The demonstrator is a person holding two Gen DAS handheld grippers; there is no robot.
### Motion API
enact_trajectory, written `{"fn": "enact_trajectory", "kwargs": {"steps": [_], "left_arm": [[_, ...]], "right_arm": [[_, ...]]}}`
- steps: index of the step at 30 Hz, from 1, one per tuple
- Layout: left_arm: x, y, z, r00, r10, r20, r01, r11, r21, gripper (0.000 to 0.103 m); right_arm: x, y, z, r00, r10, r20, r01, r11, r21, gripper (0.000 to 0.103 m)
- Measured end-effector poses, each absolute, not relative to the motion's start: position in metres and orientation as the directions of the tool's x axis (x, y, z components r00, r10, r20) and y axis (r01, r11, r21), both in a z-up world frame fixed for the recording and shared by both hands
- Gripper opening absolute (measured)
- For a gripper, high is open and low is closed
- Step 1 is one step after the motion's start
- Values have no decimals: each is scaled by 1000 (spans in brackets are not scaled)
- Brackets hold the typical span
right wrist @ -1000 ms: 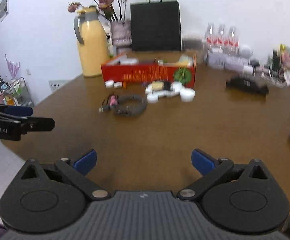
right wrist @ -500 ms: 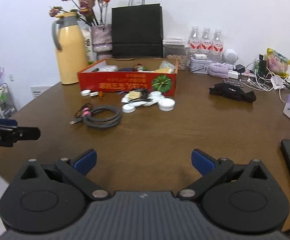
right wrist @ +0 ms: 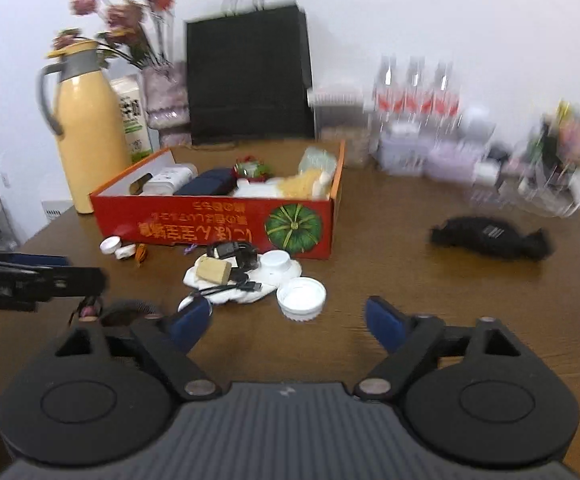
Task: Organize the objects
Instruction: 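Grasp the yellow soap bar with the left tool while the right tool grasps a white cap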
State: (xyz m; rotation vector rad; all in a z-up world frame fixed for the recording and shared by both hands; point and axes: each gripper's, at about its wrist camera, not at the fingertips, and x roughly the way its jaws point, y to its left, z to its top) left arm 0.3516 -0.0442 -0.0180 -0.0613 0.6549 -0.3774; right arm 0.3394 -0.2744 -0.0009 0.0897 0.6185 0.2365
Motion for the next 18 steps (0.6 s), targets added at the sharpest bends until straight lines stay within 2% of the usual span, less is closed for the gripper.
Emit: {"fn": "enact_trajectory", "kwargs": {"steps": [2, 4, 7, 9, 10, 11, 13, 15, 16, 18], "left_arm": [[375, -64, -26, 713, -356, -604, 338, 929, -148, 55], [390, -82, -38, 700, -364, -615, 383, 917, -107, 55], [406, -98, -54, 683, -349, -642, 393, 916, -80, 50], [414, -99, -62, 676, -354, -647, 377, 920, -110, 41], [417, -99, -63, 677, -363, -641, 377, 918, -123, 40], [417, -101, -65, 679, -365, -637, 385, 916, -115, 33], [413, -103, -68, 703, -361, -613, 401, 913, -77, 30], [411, -99, -69, 709, -370, -600, 399, 912, -92, 30], [411, -98, -69, 707, -372, -601, 397, 912, -97, 30], [409, -97, -66, 715, -366, -595, 392, 915, -92, 30]], "right_arm": [[364, -279, -4, 775, 264, -574, -188, 964, 190, 72], [387, -280, -6, 770, 265, -580, -195, 964, 181, 69], [411, -272, -10, 756, 293, -585, -252, 956, 154, 68], [424, -264, -18, 736, 306, -604, -281, 950, 139, 65], [430, -259, -24, 722, 311, -618, -295, 946, 131, 56], [435, -255, -31, 710, 317, -629, -306, 943, 129, 44], [442, -253, -39, 698, 338, -631, -312, 937, 157, 33], [440, -252, -41, 714, 334, -616, -306, 939, 156, 32], [439, -252, -40, 719, 331, -611, -302, 941, 154, 26], [433, -252, -38, 739, 316, -595, -295, 946, 136, 27]]}}
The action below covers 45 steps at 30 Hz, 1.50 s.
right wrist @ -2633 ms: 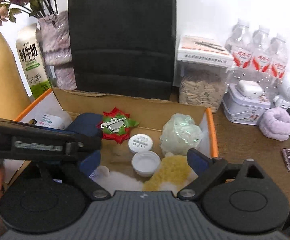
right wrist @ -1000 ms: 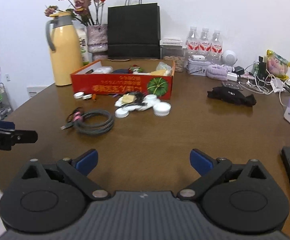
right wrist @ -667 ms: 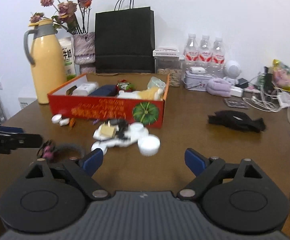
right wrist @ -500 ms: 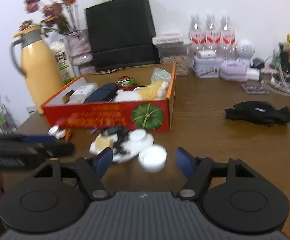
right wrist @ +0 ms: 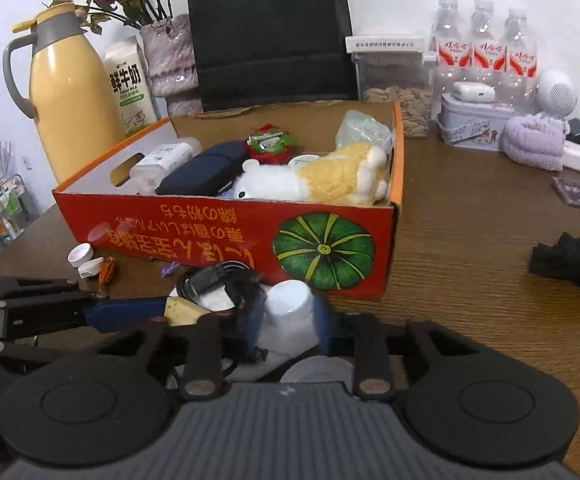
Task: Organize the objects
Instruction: 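Grasp the yellow soap bar with the left tool while the right tool grasps a white cap, then lift the soap bar with the left tool while the right tool carries the cap toward the box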
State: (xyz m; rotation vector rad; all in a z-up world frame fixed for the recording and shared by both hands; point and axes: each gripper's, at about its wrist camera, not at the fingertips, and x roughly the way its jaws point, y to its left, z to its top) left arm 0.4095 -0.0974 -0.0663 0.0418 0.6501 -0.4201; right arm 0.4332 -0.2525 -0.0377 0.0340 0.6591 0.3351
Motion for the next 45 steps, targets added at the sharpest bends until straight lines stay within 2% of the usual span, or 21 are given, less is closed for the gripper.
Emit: {"fn": "enact_trajectory", "kwargs": {"steps": [6, 11, 15, 17, 26, 30, 37, 45], "left_arm": [[389, -82, -46, 757, -336, -560, 343, 934, -96, 30], [334, -57, -17, 788, -333, -517, 309, 941, -136, 30], [275, -48, -2, 824, -298, -481, 312, 949, -52, 30], [250, -44, 1, 832, -277, -481, 302, 953, -25, 30], [160, -17, 10, 822, -285, -494, 288, 955, -73, 30], [145, -5, 10, 817, -261, -513, 248, 964, -97, 30], [135, -1, 12, 831, -258, -493, 241, 965, -98, 30], [196, 16, 21, 842, -233, -486, 229, 971, -68, 30]], "right_arm": [[412, -263, -30, 784, 258, -565, -232, 965, 119, 26], [353, -274, -9, 826, 264, -497, -217, 964, 151, 26], [298, -266, 0, 834, 271, -480, -230, 963, 143, 26], [270, -261, 5, 833, 279, -478, -243, 960, 138, 26], [167, -248, 15, 814, 311, -491, -264, 950, 164, 26], [142, -243, 18, 811, 319, -489, -271, 948, 169, 26], [136, -237, 23, 821, 320, -473, -280, 947, 155, 26], [193, -231, 34, 804, 371, -464, -338, 928, 158, 26]]}}
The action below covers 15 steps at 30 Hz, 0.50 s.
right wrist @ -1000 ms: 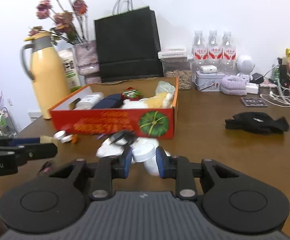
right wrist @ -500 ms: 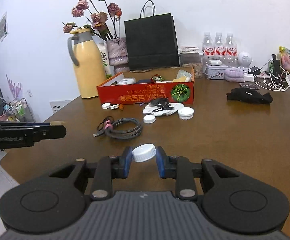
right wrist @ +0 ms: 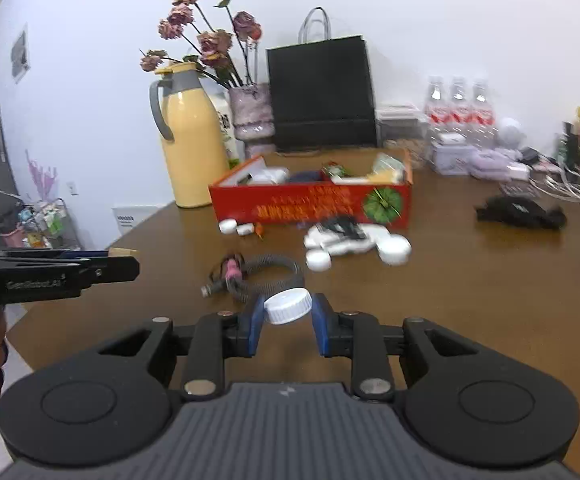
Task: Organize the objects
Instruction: 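Lift the soap bar with the left tool while the right tool carries the cap toward the box, then lower the soap bar and cap into the cardboard box and open both tools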
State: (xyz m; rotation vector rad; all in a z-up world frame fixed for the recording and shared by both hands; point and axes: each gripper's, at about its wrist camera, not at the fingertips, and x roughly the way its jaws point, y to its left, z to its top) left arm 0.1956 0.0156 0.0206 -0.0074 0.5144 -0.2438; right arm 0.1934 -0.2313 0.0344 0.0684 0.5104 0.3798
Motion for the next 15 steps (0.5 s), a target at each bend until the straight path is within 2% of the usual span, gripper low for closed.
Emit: {"fn": "enact_trajectory", "kwargs": {"steps": [7, 10, 15], "left_arm": [[337, 44, 41, 825, -229, -516, 204, 973, -106, 30], [399, 50, 40, 792, -237, -563, 183, 971, -151, 30], [474, 50, 32, 742, -202, -639, 173, 979, -109, 30]], "right_arm": [[323, -212, 71, 788, 452, -419, -426, 890, 160, 26], [391, -191, 77, 752, 489, -442, -448, 871, 202, 26], [483, -158, 64, 682, 513, -521, -419, 858, 298, 26]]}}
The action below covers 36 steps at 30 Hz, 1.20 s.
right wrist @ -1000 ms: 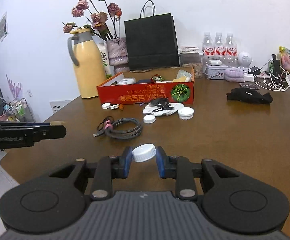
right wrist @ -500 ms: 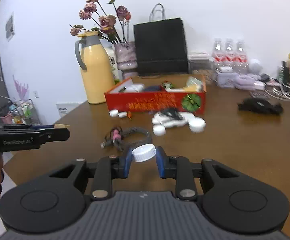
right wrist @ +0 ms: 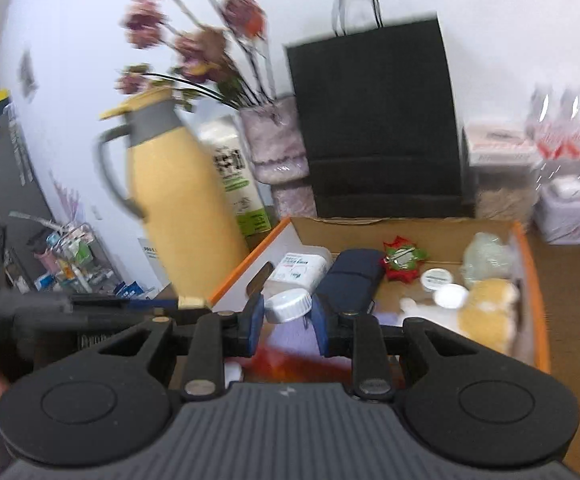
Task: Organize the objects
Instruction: 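Lower the soap bar and cap into the cardboard box and open both tools, then withdraw both open tools from the cardboard box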
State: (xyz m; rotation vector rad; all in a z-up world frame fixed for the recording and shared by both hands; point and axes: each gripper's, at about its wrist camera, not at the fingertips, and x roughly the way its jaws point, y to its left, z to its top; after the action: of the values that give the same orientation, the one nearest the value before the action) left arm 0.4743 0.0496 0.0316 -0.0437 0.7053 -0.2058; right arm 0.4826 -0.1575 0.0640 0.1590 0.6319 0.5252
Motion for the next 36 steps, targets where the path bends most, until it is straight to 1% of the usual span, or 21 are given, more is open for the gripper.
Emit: {"fn": "enact_trajectory", "kwargs": {"steps": [3, 6, 7, 8, 9, 12, 13, 14, 15, 17, 18, 20, 25, 28, 30, 31, 32, 34, 36], "left_arm": [[506, 51, 23, 693, -189, -695, 174, 980, -94, 30], [523, 51, 14, 664, -185, -725, 173, 981, -92, 31], [526, 50, 12, 664, -183, -725, 179, 980, -84, 32], [526, 50, 10, 665, -174, -726, 169, 982, -80, 36], [527, 51, 9, 663, -168, -729, 163, 983, -79, 41], [524, 52, 9, 661, -181, -729, 160, 982, -99, 47], [522, 52, 11, 660, -178, -730, 157, 983, -97, 48], [520, 51, 12, 662, -172, -729, 152, 984, -94, 52], [516, 50, 15, 667, -168, -726, 148, 985, -93, 58], [505, 49, 23, 679, -165, -715, 138, 986, -96, 64], [499, 49, 27, 686, -166, -709, 136, 986, -99, 65], [481, 47, 36, 696, -171, -697, 144, 985, -97, 68], [428, 36, 56, 728, -190, -659, 201, 978, -60, 76], [392, 31, 65, 752, -165, -638, 184, 982, -37, 77], [362, 28, 72, 783, -147, -604, 163, 986, -28, 79], [343, 26, 75, 802, -135, -583, 148, 989, -25, 81], [324, 24, 76, 814, -133, -566, 147, 989, -21, 86], [283, 20, 77, 826, -149, -543, 165, 986, -20, 88], [240, 16, 72, 823, -194, -534, 208, 978, -36, 92]], "right_arm": [[516, -145, 47, 632, 514, -579, -395, 857, 331, 27], [531, -137, 29, 610, 475, -635, -359, 879, 312, 28], [534, -136, 24, 609, 455, -650, -340, 890, 304, 32], [535, -136, 21, 608, 440, -661, -326, 897, 297, 38], [533, -138, 19, 615, 436, -657, -326, 899, 292, 40], [524, -146, 22, 630, 432, -646, -327, 901, 284, 47], [521, -149, 25, 638, 428, -641, -325, 903, 280, 52], [517, -152, 29, 646, 421, -636, -322, 907, 273, 57], [512, -155, 34, 654, 415, -632, -321, 909, 264, 60], [499, -161, 44, 671, 405, -621, -324, 914, 245, 68], [491, -165, 48, 679, 402, -615, -327, 915, 236, 69], [471, -174, 59, 696, 392, -601, -332, 918, 214, 75], [419, -188, 77, 732, 354, -582, -334, 931, 146, 86], [381, -199, 81, 741, 348, -574, -327, 934, 144, 88], [352, -206, 83, 746, 349, -567, -329, 934, 143, 89], [337, -210, 83, 752, 346, -562, -326, 935, 140, 94], [317, -213, 84, 759, 337, -558, -323, 938, 127, 98], [284, -219, 84, 778, 322, -540, -320, 942, 100, 101], [248, -223, 82, 786, 310, -535, -323, 944, 71, 103]]}}
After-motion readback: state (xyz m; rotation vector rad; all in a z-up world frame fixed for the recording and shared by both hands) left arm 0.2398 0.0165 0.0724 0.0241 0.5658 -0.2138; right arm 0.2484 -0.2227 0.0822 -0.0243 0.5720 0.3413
